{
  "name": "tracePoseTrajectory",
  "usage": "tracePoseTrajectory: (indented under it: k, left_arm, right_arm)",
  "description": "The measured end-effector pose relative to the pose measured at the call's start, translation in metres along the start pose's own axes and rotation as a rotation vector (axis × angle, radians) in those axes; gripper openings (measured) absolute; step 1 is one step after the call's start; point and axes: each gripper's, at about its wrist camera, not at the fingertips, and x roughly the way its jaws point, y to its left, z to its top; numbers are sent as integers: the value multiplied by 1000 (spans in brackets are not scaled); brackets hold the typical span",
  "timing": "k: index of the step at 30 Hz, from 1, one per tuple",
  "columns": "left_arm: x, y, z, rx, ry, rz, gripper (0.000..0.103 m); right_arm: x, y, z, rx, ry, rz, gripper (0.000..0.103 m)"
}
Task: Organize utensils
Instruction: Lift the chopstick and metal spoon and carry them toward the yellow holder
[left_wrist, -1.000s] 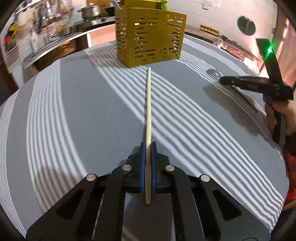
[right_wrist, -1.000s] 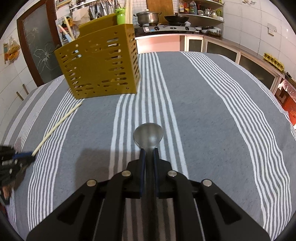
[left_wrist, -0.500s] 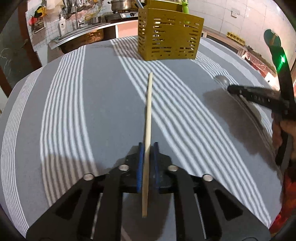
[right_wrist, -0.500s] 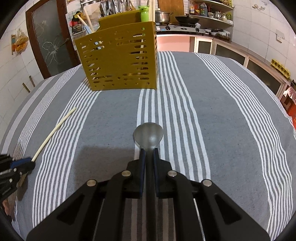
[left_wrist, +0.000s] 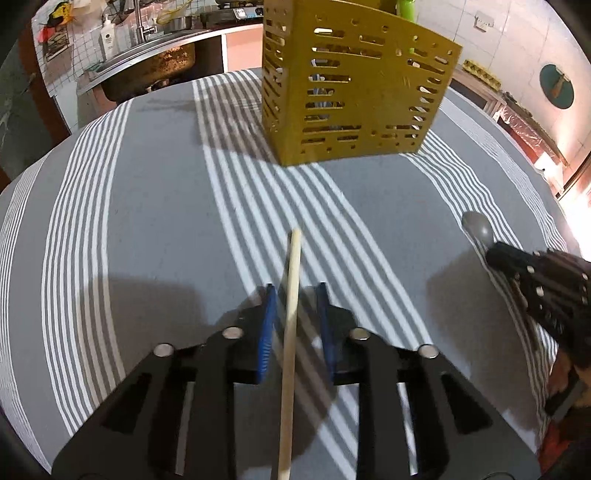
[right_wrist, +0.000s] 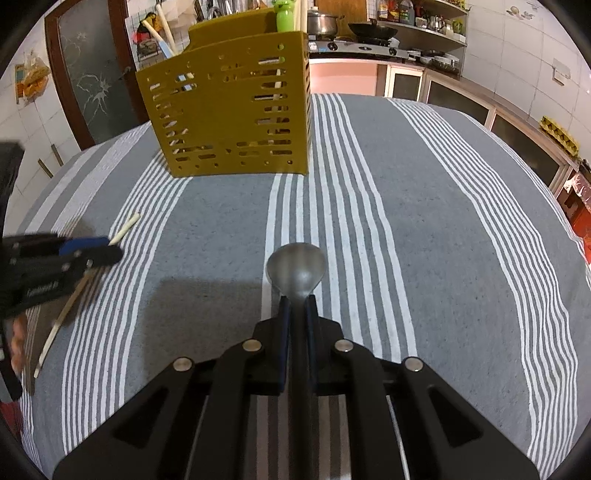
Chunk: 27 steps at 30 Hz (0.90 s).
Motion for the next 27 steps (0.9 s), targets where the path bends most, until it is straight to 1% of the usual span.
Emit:
tracePoseTrajectory:
  k: [1, 2, 5, 8, 10, 13, 16, 19, 22, 27]
  left_arm:
    - [1, 1, 3, -5, 8, -2, 6]
    - [2, 4, 7, -22, 20, -11, 5]
    - [3, 13, 12, -80, 28, -48, 5]
    - [-1, 14, 10, -95, 10, -51, 4]
    - [-7, 13, 7, -101, -13, -47, 4]
    - [-26, 14, 5, -125, -86, -41, 4]
    - [-56, 9, 3, -144, -205, -15, 4]
    - [-80, 5, 1, -158, -293, 15, 4]
    - [-106, -3, -2, -162, -401, 52, 4]
    - [-135, -15, -6, -161, -550, 91, 4]
  right_arm:
    - [1, 1, 2, -3, 14, -5, 9]
    - [2, 1, 3, -4, 27, -7, 9]
    - [3, -1, 7, 9, 51, -7, 9]
    - [1, 1, 9, 5, 44, -13, 9]
    - [-4, 2, 10, 19, 23, 5, 9]
    - [-17, 3, 12, 33, -25, 27, 9]
    - [-32, 4, 17, 49, -84, 56, 9]
    - [-45, 6, 20, 58, -144, 75, 9]
    - [-55, 9, 22, 66, -199, 93, 9]
    - [-73, 12, 26, 62, -300, 102, 9]
